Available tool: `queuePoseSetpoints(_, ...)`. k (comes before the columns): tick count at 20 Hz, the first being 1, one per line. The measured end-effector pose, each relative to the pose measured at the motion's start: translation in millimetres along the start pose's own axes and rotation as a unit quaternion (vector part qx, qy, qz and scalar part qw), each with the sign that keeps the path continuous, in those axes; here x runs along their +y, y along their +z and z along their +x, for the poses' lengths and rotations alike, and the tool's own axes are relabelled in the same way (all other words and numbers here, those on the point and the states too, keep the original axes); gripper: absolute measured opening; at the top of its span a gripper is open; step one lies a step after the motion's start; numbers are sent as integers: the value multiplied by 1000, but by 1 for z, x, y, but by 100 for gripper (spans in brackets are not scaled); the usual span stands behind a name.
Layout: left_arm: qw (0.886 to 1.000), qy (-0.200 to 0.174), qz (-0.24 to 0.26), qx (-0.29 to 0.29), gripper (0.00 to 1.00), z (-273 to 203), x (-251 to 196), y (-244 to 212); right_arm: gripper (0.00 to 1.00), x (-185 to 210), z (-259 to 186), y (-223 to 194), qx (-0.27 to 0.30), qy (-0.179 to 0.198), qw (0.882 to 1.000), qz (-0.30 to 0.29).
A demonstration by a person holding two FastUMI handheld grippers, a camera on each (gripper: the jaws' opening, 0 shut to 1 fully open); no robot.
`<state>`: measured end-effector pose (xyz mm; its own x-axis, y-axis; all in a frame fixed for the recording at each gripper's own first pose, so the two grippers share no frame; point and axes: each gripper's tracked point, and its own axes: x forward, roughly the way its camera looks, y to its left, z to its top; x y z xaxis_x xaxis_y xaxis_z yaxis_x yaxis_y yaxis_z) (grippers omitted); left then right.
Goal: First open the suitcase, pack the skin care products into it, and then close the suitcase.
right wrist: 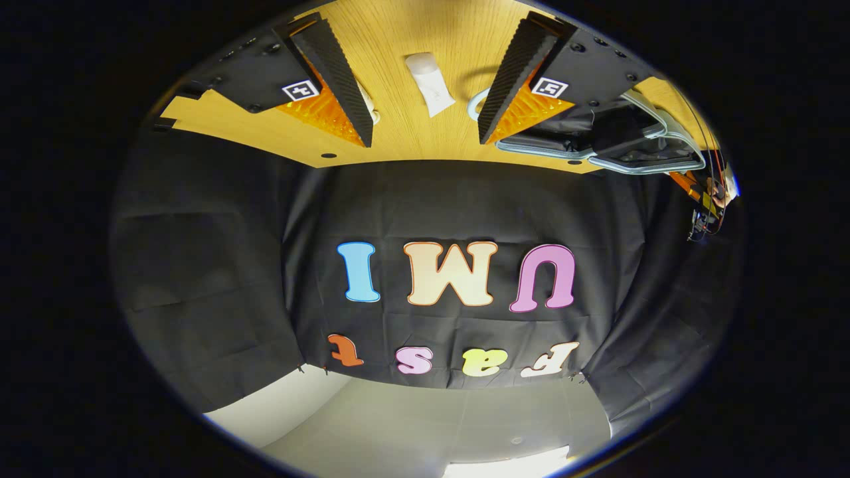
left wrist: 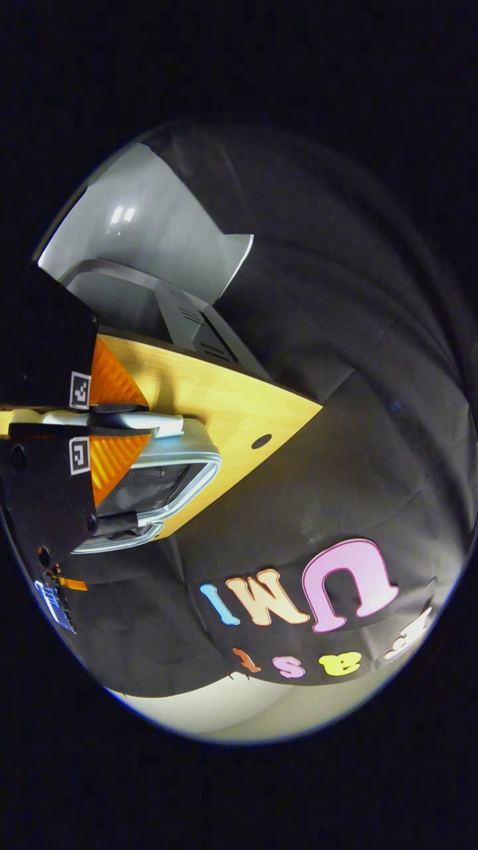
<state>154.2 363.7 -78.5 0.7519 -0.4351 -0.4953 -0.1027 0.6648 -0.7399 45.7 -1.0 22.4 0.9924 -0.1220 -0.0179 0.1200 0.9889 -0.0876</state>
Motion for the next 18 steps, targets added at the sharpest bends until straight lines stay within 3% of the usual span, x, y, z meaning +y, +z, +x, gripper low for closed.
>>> queuePoseSetpoints(3, 999, 36, 14, -24, 5, -3, 13, 11, 99, -3, -1, -2, 4, 2, 1000, 6)
queuePoseSetpoints(4, 998, 49, 21, -41, 26, -9, 15, 18, 99, -5, -1, -3, 5, 2, 1000, 8)
queuePoseSetpoints(7, 988, 107, 52, -99, 46, -28, 24, 42, 100, -14, -1, -7, 7, -1, 1000, 7)
queuePoseSetpoints(8, 984, 127, 60, -114, 65, -39, 23, 48, 99, -16, 0, -9, 9, -1, 1000, 9)
queuePoseSetpoints(10, 971, 168, 85, -149, 84, -63, 16, 61, 99, -19, 2, -12, 12, 2, 1000, 18)
queuePoseSetpoints(13, 943, 210, 142, -214, 93, -97, -16, 79, 99, -26, 5, -14, 13, 6, 999, 32)
queuePoseSetpoints(18, 932, 156, 213, -248, 93, -106, -142, 46, 99, -39, 6, -16, 14, 19, 998, 56)
